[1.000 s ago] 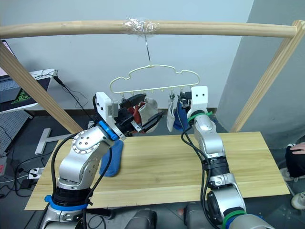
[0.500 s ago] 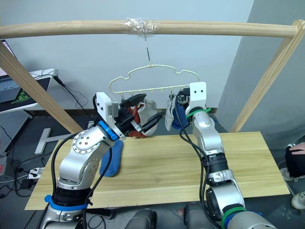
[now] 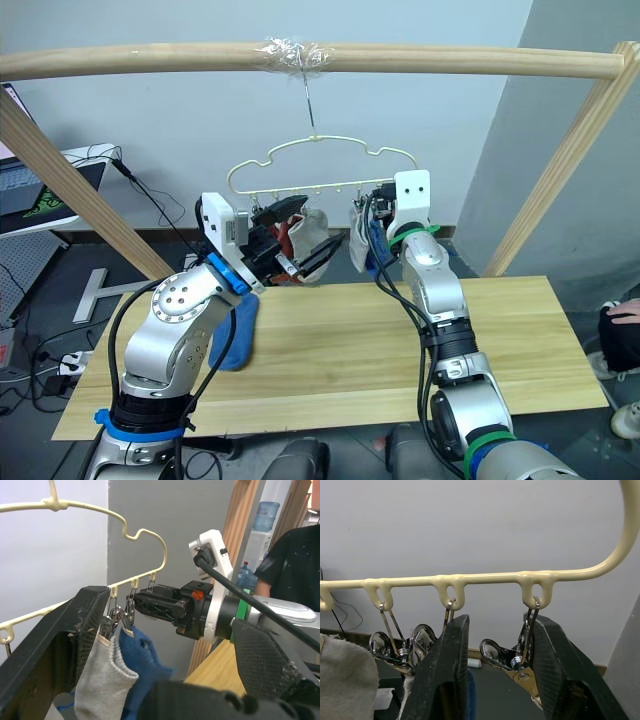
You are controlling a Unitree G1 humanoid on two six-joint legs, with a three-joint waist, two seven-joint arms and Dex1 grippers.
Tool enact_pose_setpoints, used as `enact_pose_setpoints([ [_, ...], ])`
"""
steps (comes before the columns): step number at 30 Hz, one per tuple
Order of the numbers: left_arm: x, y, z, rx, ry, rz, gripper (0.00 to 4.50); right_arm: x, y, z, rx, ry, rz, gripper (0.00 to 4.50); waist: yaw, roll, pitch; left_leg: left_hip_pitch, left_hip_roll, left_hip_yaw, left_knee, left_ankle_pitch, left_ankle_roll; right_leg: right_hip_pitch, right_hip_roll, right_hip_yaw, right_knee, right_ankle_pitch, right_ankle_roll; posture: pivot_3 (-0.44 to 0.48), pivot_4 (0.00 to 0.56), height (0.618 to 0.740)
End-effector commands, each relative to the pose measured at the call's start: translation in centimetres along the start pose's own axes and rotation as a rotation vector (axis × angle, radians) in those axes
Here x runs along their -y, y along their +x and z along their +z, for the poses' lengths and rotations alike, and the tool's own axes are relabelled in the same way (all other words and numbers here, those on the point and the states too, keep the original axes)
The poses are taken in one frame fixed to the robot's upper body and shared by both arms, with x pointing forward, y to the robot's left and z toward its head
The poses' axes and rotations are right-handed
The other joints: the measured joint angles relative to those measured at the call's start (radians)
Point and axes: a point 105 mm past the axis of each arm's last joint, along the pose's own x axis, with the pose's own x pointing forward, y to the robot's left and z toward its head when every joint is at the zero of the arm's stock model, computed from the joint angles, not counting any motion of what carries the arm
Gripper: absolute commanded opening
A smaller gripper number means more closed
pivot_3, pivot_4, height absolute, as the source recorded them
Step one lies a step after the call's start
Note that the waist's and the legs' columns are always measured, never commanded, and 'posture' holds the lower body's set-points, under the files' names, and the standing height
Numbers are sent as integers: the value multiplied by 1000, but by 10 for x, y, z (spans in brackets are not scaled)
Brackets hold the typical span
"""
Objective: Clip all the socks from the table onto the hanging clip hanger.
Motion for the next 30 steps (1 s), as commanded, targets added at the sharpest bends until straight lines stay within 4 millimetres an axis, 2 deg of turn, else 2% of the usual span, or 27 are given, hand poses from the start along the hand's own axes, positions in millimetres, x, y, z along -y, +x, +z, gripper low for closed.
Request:
enact_pose_setpoints([
  [1, 4, 2, 18, 64, 35, -23, 4500, 0, 2, 15, 54, 8, 3, 1775, 0, 0, 0, 0, 0, 0, 0, 0, 0, 0, 0, 0, 0, 0, 0, 56, 178, 740],
  [2, 4, 3, 18, 64, 35, -23, 4500, 0, 2, 15, 53, 8, 4, 1775, 0, 0, 0, 0, 0, 0, 0, 0, 0, 0, 0, 0, 0, 0, 0, 56, 178, 740],
  [3, 4, 2, 18, 64, 35, -23, 4500, 0, 1, 15, 53, 8, 5, 1399, 0, 0, 0, 0, 0, 0, 0, 0, 0, 0, 0, 0, 0, 0, 0, 56, 178, 740],
  [8, 5, 2, 18, 63, 35, -20, 4500, 6, 1, 14, 51, 0, 1, 121, 0, 0, 0, 0, 0, 0, 0, 0, 0, 0, 0, 0, 0, 0, 0, 57, 177, 740],
  [15, 4, 1, 15, 55, 32, -9, 4500, 19, -2, 14, 46, -24, -2, 27, 1, 0, 0, 0, 0, 0, 0, 0, 0, 0, 0, 0, 0, 0, 0, 55, 180, 740],
  [17, 1, -3, 5, 13, 16, 19, 4500, 23, -3, 13, 27, -25, 12, 27, 1, 0, 0, 0, 0, 1, 0, 0, 0, 0, 0, 0, 0, 0, 0, 54, 180, 740],
  [19, -9, -13, -16, -62, -18, 89, 4500, 23, -5, 13, 1, -26, 49, 27, 1, 0, 0, 0, 0, 0, 0, 0, 0, 0, 0, 0, 0, 0, 0, 51, 181, 740],
  [22, -19, -46, -75, -289, -7, 190, 4500, 21, -8, 15, -27, -49, 100, 27, 0, 0, 0, 1, 0, 0, 0, 0, 0, 0, 0, 0, 0, 0, 0, 43, 182, 740],
  [23, -20, -56, -88, -341, 8, 202, 4500, 20, -8, 16, -30, -52, 107, 27, -3, 0, 0, 1, 0, 0, -1, 0, 0, 0, 0, 1, 0, 0, 0, 43, 182, 740],
  [24, -20, -61, -94, -364, 19, 205, 4500, 20, -9, 16, -32, -53, 110, 27, -3, 1, 0, 2, 1, 0, -1, 0, 0, 0, 0, 2, 1, 0, 0, 41, 183, 740],
  [26, -39, -83, -114, -440, 43, 325, 4500, 21, -11, 18, -35, -54, 116, 27, 2, 1, 1, 1, 1, -1, -1, 0, 0, 0, 0, 0, 0, 0, 0, 42, 185, 740],
  [30, -57, -102, -130, -492, 58, 441, 4500, 22, -13, 17, -47, -53, 115, 27, 11, 1, 1, 0, 1, -2, 0, 0, 0, 0, 0, -1, 0, 0, 0, 42, 186, 740],
])
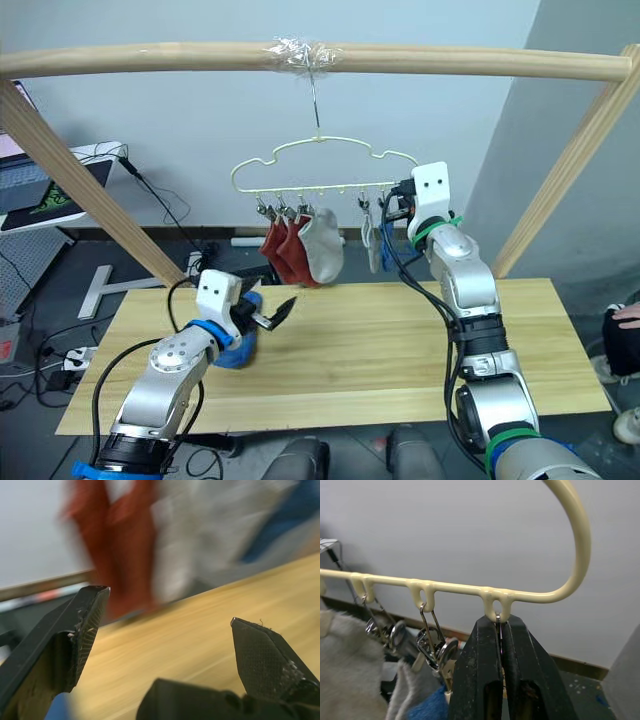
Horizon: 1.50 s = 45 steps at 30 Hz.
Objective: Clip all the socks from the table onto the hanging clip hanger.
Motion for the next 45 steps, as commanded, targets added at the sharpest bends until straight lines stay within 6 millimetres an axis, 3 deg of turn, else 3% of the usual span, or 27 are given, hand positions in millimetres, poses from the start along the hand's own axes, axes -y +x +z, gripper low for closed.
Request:
enact_pose_setpoints([
  [1, -27, -2, -4, 4, -11, 127, 4500, 1, -4, 9, 29, 1, -1, 27, 2, 0, 0, 0, 0, 0, 0, 0, 0, 0, 0, 0, 0, 0, 0, 44, 188, 740],
  [6, -48, -1, -44, -108, -109, 250, 4500, -2, -6, 7, 16, 5, 6, 27, 3, 0, 0, 1, -1, 0, 0, 0, 0, 0, -1, 1, -1, 0, 0, 43, 191, 740],
  [13, -47, 5, -76, -183, -233, 280, 4500, -1, -5, 7, 10, 0, 7, 27, 6, 0, 0, 0, -1, -1, 0, 0, 0, -1, -2, -1, -1, 0, 0, 34, 192, 740],
  [16, -38, 5, -95, -252, -268, 242, 4500, 0, -7, 6, 1, -4, 4, 27, 4, 0, 0, 0, -1, -1, -1, 0, 0, -1, -2, 0, 0, 0, 0, 28, 194, 740],
  [24, -36, 9, -108, -325, -278, 232, 4500, 1, -8, 6, -11, 1, 2, 27, 2, 0, 0, 0, -1, -2, 0, 0, 0, 0, -2, -1, 0, 0, 0, 20, 198, 740],
  [27, -20, 13, -114, -354, -332, 157, 3969, -1, -8, 9, -12, 0, 15, 0, 0, 0, 0, 0, -1, -1, 0, 0, 0, 0, -2, 0, 0, 0, 0, 15, 199, 740],
  [35, -2, 4, -123, -381, -417, 87, 1521, 1, -11, 10, -23, -2, 21, 0, -2, 0, 0, 2, -1, -1, -1, 0, 0, 0, -2, 0, 0, 0, 0, 2, 197, 740],
  [40, 12, 3, -115, -355, -418, 13, 71, 0, -12, 12, -31, 1, 38, 0, -3, 0, 0, 2, -1, -1, 0, 0, 0, 1, -2, 0, 0, 0, 0, 2, 197, 740],
  [42, 19, 3, -108, -330, -416, -22, 14, 0, -13, 13, -38, 10, 49, 0, -3, 0, 0, 2, -1, -1, 0, 0, 0, 1, -2, 0, 0, 0, 0, 2, 197, 740],
  [45, 39, 10, -81, -246, -386, -99, 14, 0, -15, 17, -85, 74, 83, 0, -5, 0, 0, 2, -1, -1, -1, 0, 0, 1, -2, 1, 0, 0, 0, 6, 188, 740],
])
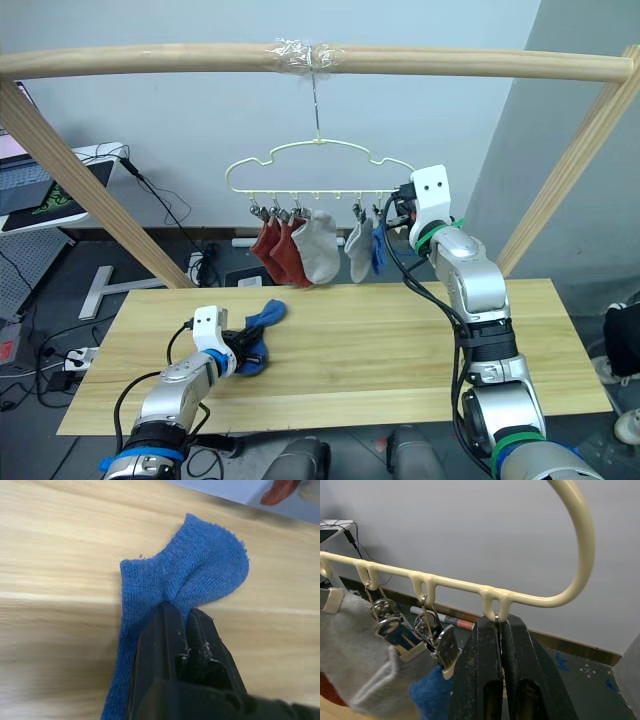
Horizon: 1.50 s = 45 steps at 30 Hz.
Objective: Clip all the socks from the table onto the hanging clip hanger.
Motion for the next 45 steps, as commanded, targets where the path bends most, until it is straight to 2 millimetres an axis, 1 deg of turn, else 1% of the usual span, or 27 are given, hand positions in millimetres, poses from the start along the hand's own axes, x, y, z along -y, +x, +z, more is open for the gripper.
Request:
enact_pose_setpoints([
  [1, 36, 2, 15, 52, 37, -109, 14, 3, -6, 17, -1, 59, 31, 0, 0, 0, 0, -1, 0, -1, 0, 0, 0, 0, 0, 0, 0, 0, 0, 6, 188, 740],
  [3, 56, 1, 29, 103, 56, -171, 14, 3, -8, 17, -38, 110, 44, 0, 1, 0, 0, -2, 0, -2, 1, 0, 0, -1, 0, 0, -1, 0, 0, 3, 181, 740],
  [4, 70, 0, 38, 134, 70, -219, 14, 3, -9, 17, -59, 151, 51, 0, 1, 0, 0, -3, 0, -3, 1, 0, 0, -1, 0, 0, -1, 0, 0, 3, 181, 740],
  [5, 80, -2, 43, 155, 80, -251, 14, 2, -10, 16, -75, 180, 56, 0, 1, 0, 0, -3, 0, -4, 1, 0, 0, -1, 0, 0, -1, 0, 0, 3, 181, 740],
  [6, 85, -3, 46, 165, 85, -268, 14, 2, -11, 16, -84, 196, 59, 0, 1, 0, 0, -4, 0, -4, 1, 0, 0, -1, 0, 0, -1, 0, 0, 2, 179, 740],
  [7, 97, -5, 53, 194, 108, -314, 14, 1, -12, 16, -101, 243, 66, 0, 0, 0, 0, -4, 0, -4, 0, 0, 0, -1, 0, 0, -1, 0, 0, 2, 179, 740],
  [8, 113, -7, 69, 255, 116, -368, 14, -2, -13, 16, -124, 333, 74, 0, -1, 0, 0, -4, 0, -5, 0, 0, 0, -1, 0, 0, -1, 0, 0, 2, 179, 740],
  [10, 138, -12, 93, 348, 144, -450, 14, -8, -14, 15, -160, 445, 94, 0, -1, 0, 0, -4, 0, -4, 0, 0, 0, -2, 0, 0, -1, 0, 0, -3, 174, 740],
  [11, 145, -14, 101, 376, 158, -472, 14, -9, -15, 16, -171, 469, 98, 0, 0, 0, 0, -5, 0, -4, 0, 0, 0, -2, 0, 0, -1, 0, 0, -3, 174, 740],
  [12, 149, -15, 103, 387, 169, -483, 14, -10, -16, 16, -177, 478, 97, 0, 0, 0, 0, -5, 0, -4, 1, 0, 0, -2, 0, 0, -1, 0, 0, -3, 174, 740],
  [13, 156, -17, 109, 402, 180, -508, 14, -11, -17, 18, -184, 489, 100, 0, 0, 0, 0, -5, 0, -4, 1, 0, 0, -2, 0, 0, -1, 0, 0, -3, 174, 740],
  [16, 171, -21, 118, 423, 197, -558, 14, -15, -19, 22, -193, 505, 112, 0, -2, 0, 0, -5, 0, -1, 1, 0, 0, -2, 0, 0, -1, 0, 0, -10, 172, 740],
  [18, 172, -21, 119, 425, 194, -555, 14, -15, -20, 23, -197, 511, 113, 0, -2, 0, 0, -5, 0, 0, 0, 0, 0, -2, 0, -1, -1, 0, 0, -10, 172, 740],
  [22, 171, -17, 128, 460, 156, -524, 14, -15, -21, 24, -200, 522, 113, 0, -4, 0, 0, -5, 0, 1, 1, 0, 0, -2, 0, -1, -1, 0, 0, -16, 172, 740],
  [36, 173, -17, 134, 496, 111, -516, 14, -11, -23, 21, -223, 566, 99, 0, -5, 0, 0, -5, 0, 3, 1, 0, 0, -2, 1, -2, -1, 0, 0, -27, 185, 740],
  [45, 175, -15, 137, 501, 103, -515, 14, -16, -23, 23, -232, 605, 125, 0, -6, 0, 0, -5, 0, 3, 1, 0, 0, -2, 2, -2, -1, 0, 0, -29, 190, 740],
])
